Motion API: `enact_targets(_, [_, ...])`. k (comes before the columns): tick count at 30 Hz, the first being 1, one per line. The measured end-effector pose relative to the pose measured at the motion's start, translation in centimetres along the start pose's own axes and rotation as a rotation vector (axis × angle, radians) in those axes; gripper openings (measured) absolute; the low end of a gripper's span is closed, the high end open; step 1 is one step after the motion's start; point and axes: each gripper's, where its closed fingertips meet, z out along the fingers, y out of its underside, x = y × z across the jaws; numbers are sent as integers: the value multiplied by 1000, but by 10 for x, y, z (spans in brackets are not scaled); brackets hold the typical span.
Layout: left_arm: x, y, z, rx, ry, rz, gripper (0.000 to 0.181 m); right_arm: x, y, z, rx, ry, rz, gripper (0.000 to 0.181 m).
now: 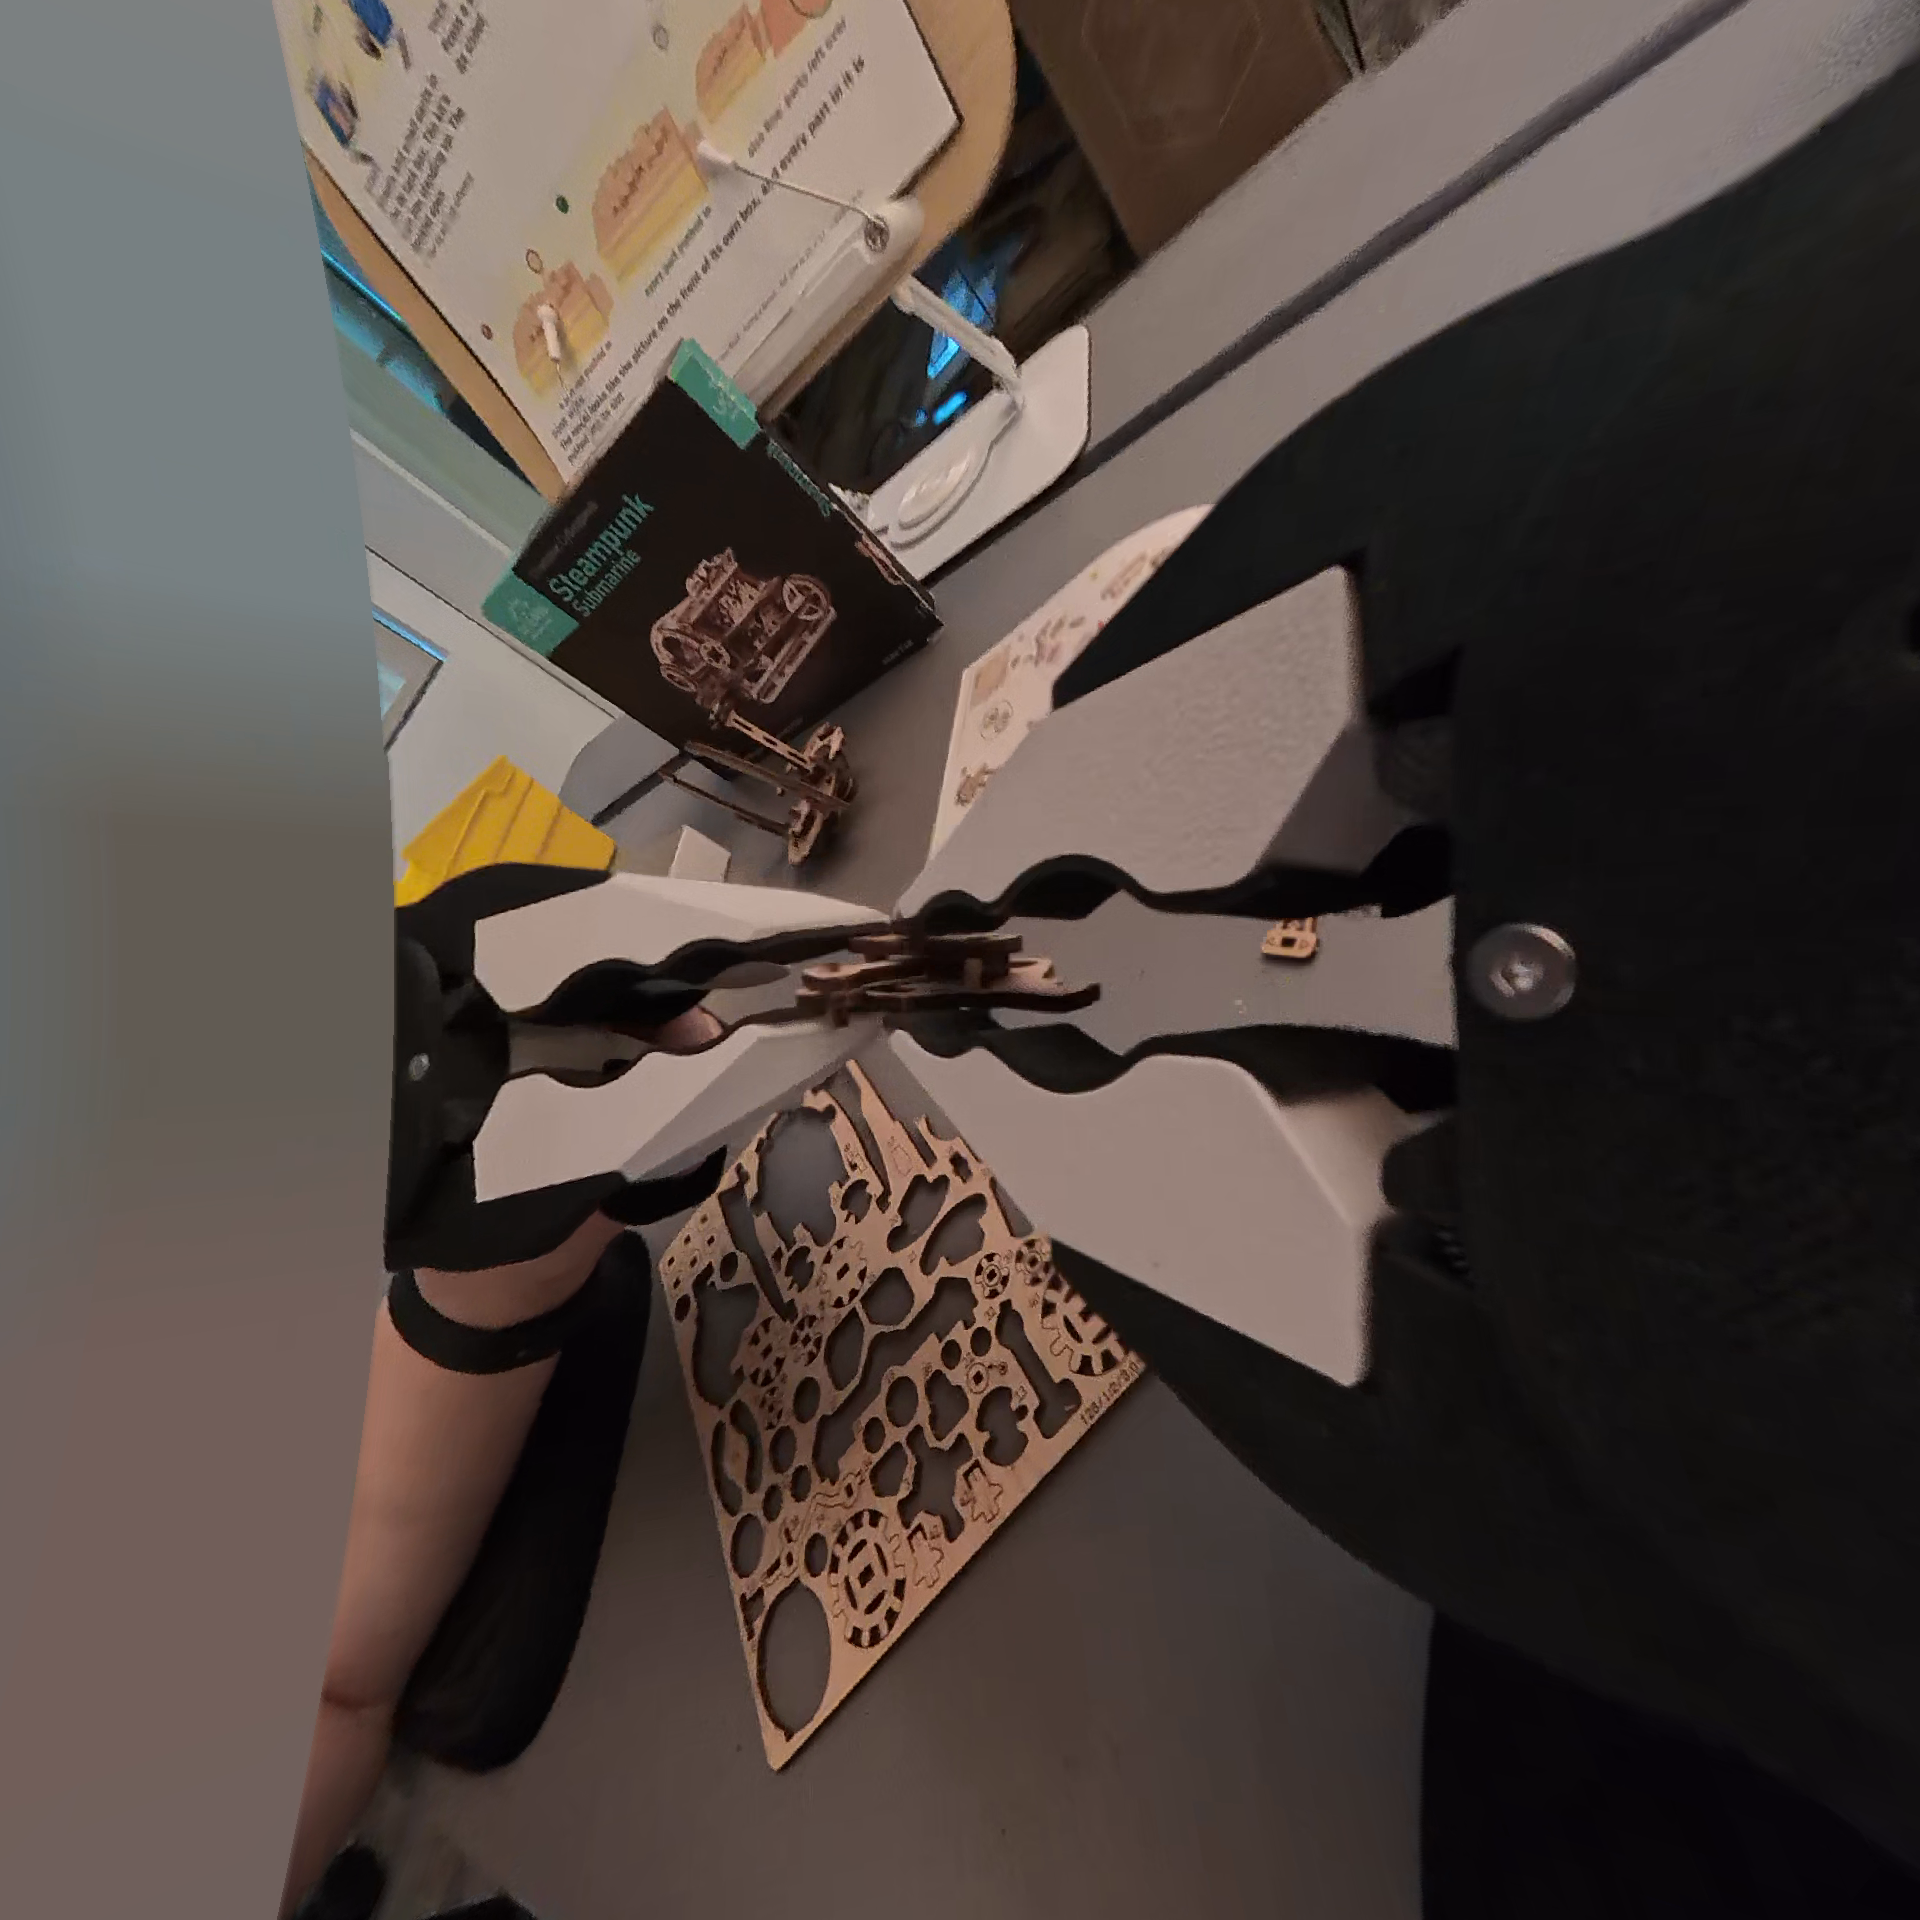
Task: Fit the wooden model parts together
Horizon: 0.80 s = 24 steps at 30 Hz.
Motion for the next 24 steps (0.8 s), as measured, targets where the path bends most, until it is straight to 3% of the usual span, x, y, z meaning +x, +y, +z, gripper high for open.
enact_targets(19, [20,-6,-4,-6,31,253,10,-19,-5,-1,39,-77,-130,9])
enact_targets(24, [29,-2,-4,-37,96,235,10,-28,-2,-1,31,-127,-125,8])
